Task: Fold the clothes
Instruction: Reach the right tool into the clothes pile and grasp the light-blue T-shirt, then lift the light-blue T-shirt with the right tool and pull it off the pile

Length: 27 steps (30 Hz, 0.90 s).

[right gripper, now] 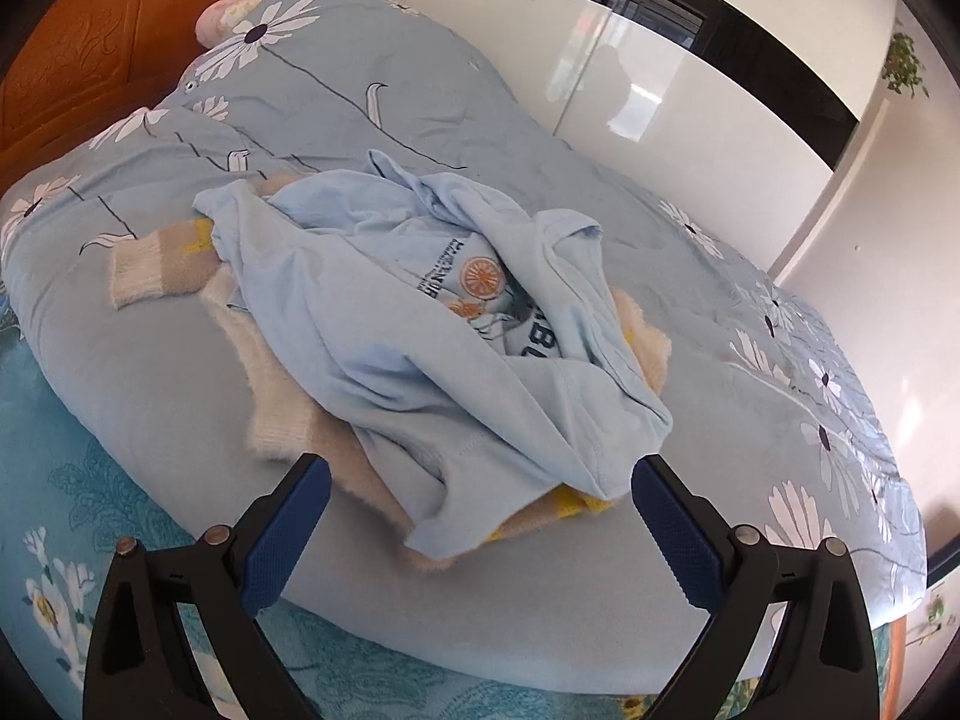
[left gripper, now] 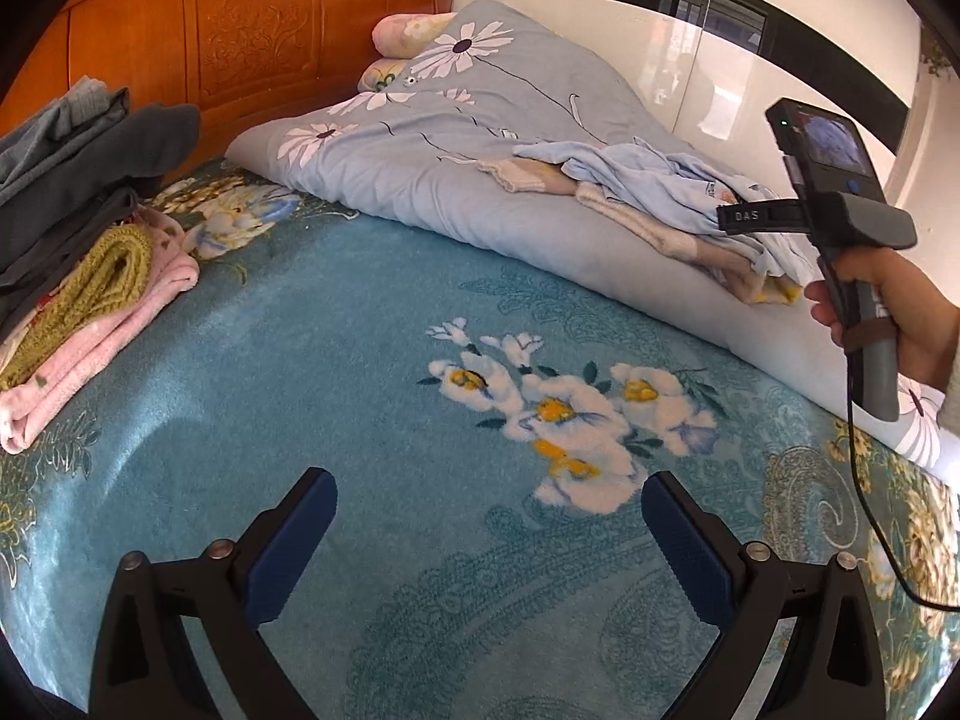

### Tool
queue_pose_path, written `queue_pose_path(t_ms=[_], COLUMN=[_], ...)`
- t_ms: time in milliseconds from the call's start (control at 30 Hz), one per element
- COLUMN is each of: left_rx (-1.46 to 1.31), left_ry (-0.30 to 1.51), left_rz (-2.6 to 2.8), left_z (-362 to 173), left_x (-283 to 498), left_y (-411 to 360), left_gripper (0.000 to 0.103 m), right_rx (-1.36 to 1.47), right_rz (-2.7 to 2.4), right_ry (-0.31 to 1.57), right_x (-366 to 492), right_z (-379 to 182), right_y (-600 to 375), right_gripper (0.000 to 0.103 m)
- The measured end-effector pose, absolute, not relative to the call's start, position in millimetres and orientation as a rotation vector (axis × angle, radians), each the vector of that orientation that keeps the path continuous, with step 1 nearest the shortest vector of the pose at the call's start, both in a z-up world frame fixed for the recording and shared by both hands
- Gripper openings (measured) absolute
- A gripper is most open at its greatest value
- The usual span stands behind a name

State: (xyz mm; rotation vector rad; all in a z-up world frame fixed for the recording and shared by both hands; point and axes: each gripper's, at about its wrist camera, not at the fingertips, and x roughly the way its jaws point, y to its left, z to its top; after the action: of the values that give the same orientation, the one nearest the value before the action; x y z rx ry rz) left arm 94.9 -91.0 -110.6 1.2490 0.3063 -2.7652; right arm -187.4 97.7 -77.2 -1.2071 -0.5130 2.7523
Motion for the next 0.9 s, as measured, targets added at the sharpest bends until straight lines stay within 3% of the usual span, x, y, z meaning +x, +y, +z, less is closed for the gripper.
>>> queue_pose_path(t_ms=[67,167,400,567,667,900], left_rx=[1.26,1.257,1.245,1.239,1.244,1.248], left_ry=[0.317,0.352,0.461,0.509,0.523,0.538], left_rz=[-2.752,-2.73,-2.671,-2.666,-2.666,-2.677], left_z=[-113,-115,-120,-122,-124,-125], left_x=[94,94,93,92,91,91], left_y=[-94,-101,-121,-126,-126,-126], left_gripper=[0.103,0.103,0.103,0.103,0.103,0.103], right_rx=[-1.213,-1.255,-1.246,-1.098,-0.99,-0.633], right_rz=[2.73,2.662,2.472,2.406,2.382,2.429], right_ry=[-0.599,-0.715,-1.111,-1.198,-1.235,-1.21], right_x=[-197,-214,-234,-234,-228,-194], right_z=[-82,-96,-125,-116,-106,-44], right_y=[84,67,38,31,33,58], right_gripper=[0.081,0.069,0.05,0.02,0.014,0.011])
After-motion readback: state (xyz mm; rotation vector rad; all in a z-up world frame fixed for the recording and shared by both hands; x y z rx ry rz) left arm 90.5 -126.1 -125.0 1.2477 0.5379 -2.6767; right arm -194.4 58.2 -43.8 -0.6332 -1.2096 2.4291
